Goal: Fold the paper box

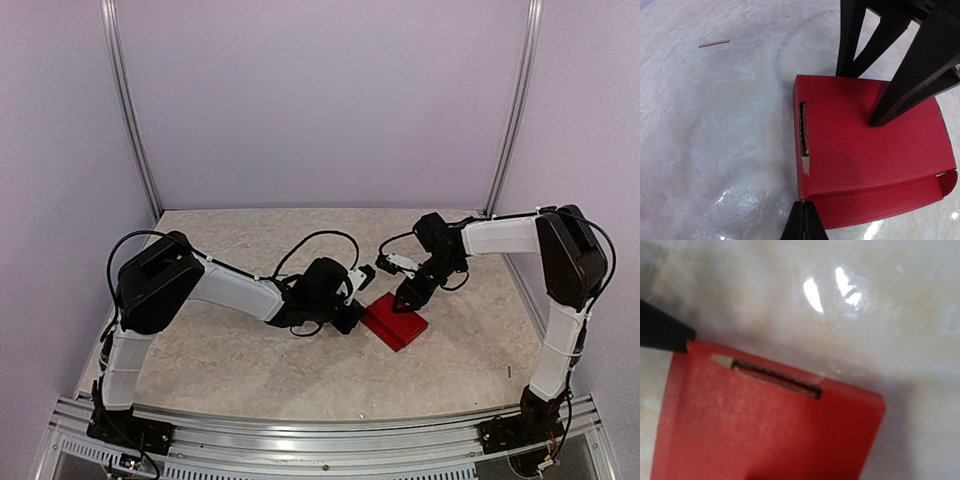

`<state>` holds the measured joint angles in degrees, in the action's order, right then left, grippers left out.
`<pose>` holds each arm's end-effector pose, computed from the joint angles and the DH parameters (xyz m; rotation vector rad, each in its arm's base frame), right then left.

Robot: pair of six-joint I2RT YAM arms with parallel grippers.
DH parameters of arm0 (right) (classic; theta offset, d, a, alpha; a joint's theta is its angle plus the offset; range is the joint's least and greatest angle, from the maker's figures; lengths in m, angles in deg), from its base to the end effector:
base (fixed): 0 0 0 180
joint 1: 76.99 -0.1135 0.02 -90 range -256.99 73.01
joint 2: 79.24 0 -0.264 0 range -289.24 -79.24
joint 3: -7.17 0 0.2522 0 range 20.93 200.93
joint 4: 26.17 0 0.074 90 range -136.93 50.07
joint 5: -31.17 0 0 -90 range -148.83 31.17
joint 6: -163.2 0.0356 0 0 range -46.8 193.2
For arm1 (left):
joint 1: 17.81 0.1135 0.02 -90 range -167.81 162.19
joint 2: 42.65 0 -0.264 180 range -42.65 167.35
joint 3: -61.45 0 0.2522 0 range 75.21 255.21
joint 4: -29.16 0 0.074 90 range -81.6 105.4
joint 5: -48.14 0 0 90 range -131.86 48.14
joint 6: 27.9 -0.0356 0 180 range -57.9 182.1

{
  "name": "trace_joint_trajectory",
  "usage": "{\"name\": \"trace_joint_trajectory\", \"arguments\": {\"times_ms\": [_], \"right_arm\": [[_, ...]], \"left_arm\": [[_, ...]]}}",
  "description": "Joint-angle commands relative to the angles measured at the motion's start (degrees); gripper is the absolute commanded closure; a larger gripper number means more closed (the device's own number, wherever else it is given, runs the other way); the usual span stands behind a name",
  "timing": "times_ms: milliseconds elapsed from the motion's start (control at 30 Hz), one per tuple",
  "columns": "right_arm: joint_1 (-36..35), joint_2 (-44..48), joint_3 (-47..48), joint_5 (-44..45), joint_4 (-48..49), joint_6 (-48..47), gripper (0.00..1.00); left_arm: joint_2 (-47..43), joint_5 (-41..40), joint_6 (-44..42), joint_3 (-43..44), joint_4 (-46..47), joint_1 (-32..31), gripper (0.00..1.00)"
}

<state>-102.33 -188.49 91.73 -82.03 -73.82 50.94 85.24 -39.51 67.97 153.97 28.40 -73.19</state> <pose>0.3271 0.1704 0.1557 -1.2068 2.5157 0.5839 0.2694 -0.3928 0.1113 0.9744 2.0566 -0.6292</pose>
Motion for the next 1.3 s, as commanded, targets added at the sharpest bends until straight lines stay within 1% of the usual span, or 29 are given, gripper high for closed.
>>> {"name": "trace_joint_trajectory", "arguments": {"times_ms": [0, 233, 300, 400, 500, 567, 633, 733, 833, 933, 1000, 1067, 1133, 1200, 1267], "right_arm": [[-2.25, -1.96, -2.32, 2.33, -0.4, -0.49, 0.58], [-2.42, -1.49, -3.54, 3.89, 0.96, 1.91, 0.61], [-2.34, -1.5, -3.74, 3.79, 1.23, 2.35, 0.62], [-2.39, -2.03, -3.75, 3.46, 1.13, 2.63, 0.62], [-2.28, -2.4, -3.65, 3.32, 1.12, 2.93, 0.63], [-2.24, -2.54, -3.47, 3.44, 1.15, 3.32, 0.63], [-2.05, -2.58, -3.34, 4.18, 1.28, 3.77, 0.63], [-1.55, -2.36, -3.26, 5.68, 1.54, 4.26, 0.62], [-1.13, -2.22, -3.31, 5.64, 1.69, 4.32, 0.62], [-0.95, -2.19, -3.47, 5.59, 1.71, 4.32, 0.62], [-0.86, -2.34, -3.43, 5.34, 1.74, 4.24, 0.62], [-0.79, -2.61, -3.34, 5.26, 1.75, 4.32, 0.62], [-0.64, -2.87, -3.23, 5.01, 1.68, 4.27, 0.62], [-0.65, -3.04, -3.22, 4.72, 1.55, 4.33, 0.62], [-0.5, -3.07, -3.3, 4.62, 1.54, 4.21, 0.62]], "left_arm": [[2.83, -0.34, 1.08, 3.48, -1.05, 0.84, 1.0], [4.54, -2.15, 2.94, 6.86, -2.81, 0.92, 1.0], [4.75, -4.01, 3.43, 7.42, -2.88, 0.81, 1.0], [4.95, -3.93, 3.53, 8.63, -3.3, 0.8, 1.0], [4.8, -4.62, 3.48, 8.75, -3.36, 0.85, 0.91], [3.34, -6.02, 3.11, 6.45, -1.27, 0.49, 0.83], [0.18, -8.32, 2.36, 3.09, 1.91, 0.02, 0.78], [-3.81, -11.68, 1.5, -0.6, 2.73, -0.88, 0.72], [-9.05, -16.09, -0.46, -4.75, 4.78, -3.28, 0.64], [-13.53, -17.61, -2.76, -8.88, 8.77, -6.5, 0.59], [-14.34, -17.81, -2.9, -9.4, 9.5, -8.58, 0.57], [-13.57, -16.48, -2.25, -8.3, 9.69, -10.37, 0.59], [-10.83, -14.06, -1.18, -5.31, 7.81, -11.46, 0.63], [-7.75, -9.89, 0.16, -2.27, 5.7, -11.97, 0.66], [-4.52, -6.52, 1.02, -0.59, 5.22, -12.39, 0.67]]}}
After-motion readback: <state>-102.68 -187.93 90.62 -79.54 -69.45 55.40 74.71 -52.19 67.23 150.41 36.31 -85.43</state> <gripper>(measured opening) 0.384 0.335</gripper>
